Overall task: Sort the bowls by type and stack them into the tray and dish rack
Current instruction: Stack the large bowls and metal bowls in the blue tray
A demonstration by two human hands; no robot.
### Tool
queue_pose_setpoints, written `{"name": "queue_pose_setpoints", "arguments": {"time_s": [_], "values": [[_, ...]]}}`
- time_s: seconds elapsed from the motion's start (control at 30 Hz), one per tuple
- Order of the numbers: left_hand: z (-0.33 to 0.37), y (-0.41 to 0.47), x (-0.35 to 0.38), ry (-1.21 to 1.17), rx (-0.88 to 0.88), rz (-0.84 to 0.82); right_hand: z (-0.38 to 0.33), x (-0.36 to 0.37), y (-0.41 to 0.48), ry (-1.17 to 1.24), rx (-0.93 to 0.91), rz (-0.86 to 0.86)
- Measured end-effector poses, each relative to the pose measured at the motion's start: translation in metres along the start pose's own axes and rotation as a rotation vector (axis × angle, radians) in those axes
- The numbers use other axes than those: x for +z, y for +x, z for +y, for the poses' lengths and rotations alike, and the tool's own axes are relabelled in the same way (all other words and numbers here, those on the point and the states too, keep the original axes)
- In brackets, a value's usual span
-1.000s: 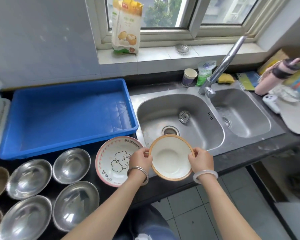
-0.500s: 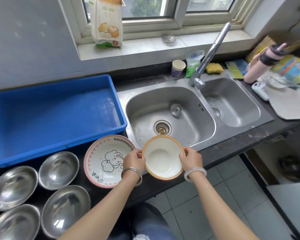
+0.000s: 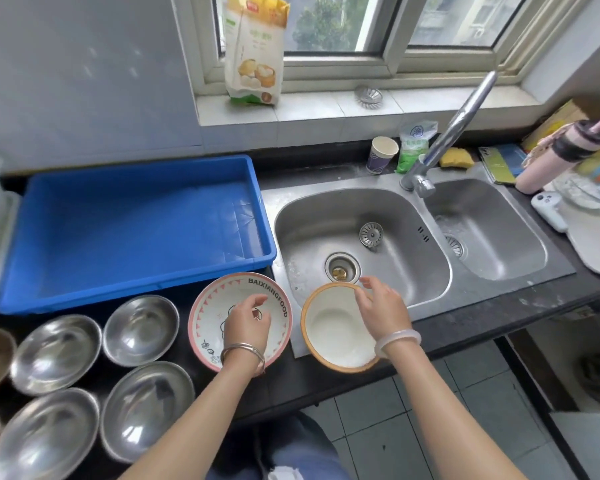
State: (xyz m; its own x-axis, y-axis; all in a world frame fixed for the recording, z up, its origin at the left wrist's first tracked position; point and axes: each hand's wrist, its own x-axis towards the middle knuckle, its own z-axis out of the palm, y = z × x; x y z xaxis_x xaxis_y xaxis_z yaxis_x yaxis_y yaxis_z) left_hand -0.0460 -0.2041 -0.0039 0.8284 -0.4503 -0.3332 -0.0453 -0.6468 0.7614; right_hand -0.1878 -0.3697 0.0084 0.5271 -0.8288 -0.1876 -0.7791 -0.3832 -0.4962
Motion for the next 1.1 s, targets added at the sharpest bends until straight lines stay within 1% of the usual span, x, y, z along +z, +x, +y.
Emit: {"name": "queue_pose_setpoints", "arguments": {"time_s": [0.07, 0.17, 0.3, 0.4, 0.47, 0.53, 0.63, 0.83, 0.9, 1.0, 1.1], "values": [[-0.009, 0.003, -0.013, 0.032, -0.001, 0.090, -0.023, 0.011, 0.006, -0.002, -0.114, -0.063], [-0.025, 0.005, -0.030, 0.067, -0.058, 0.181, -0.053, 0.035, 0.017, -0.071, -0.225, -0.217], [-0.041, 0.002, -0.040, 0.042, -0.174, 0.146, -0.079, 0.061, 0.036, -0.247, -0.250, -0.423], [-0.049, 0.004, -0.041, 0.000, -0.237, 0.105, -0.090, 0.075, 0.048, -0.358, -0.278, -0.502], [-0.053, 0.005, -0.042, -0.026, -0.313, 0.090, -0.096, 0.083, 0.052, -0.375, -0.277, -0.550], [-0.056, 0.006, -0.043, -0.022, -0.342, 0.093, -0.099, 0.087, 0.056, -0.364, -0.269, -0.568], [-0.059, 0.006, -0.048, -0.053, -0.347, 0.144, -0.099, 0.086, 0.059, -0.345, -0.290, -0.555], [-0.061, 0.007, -0.063, -0.150, -0.357, 0.166, -0.103, 0.068, 0.058, -0.211, -0.306, -0.579], [-0.060, 0.008, -0.071, -0.205, -0.377, 0.189, -0.109, 0.059, 0.058, -0.171, -0.314, -0.581], [-0.057, 0.012, -0.086, -0.312, -0.382, 0.203, -0.122, 0.047, 0.060, -0.030, -0.280, -0.611], [-0.053, 0.022, -0.106, -0.454, -0.366, 0.241, -0.143, 0.040, 0.065, 0.081, -0.265, -0.600]]}}
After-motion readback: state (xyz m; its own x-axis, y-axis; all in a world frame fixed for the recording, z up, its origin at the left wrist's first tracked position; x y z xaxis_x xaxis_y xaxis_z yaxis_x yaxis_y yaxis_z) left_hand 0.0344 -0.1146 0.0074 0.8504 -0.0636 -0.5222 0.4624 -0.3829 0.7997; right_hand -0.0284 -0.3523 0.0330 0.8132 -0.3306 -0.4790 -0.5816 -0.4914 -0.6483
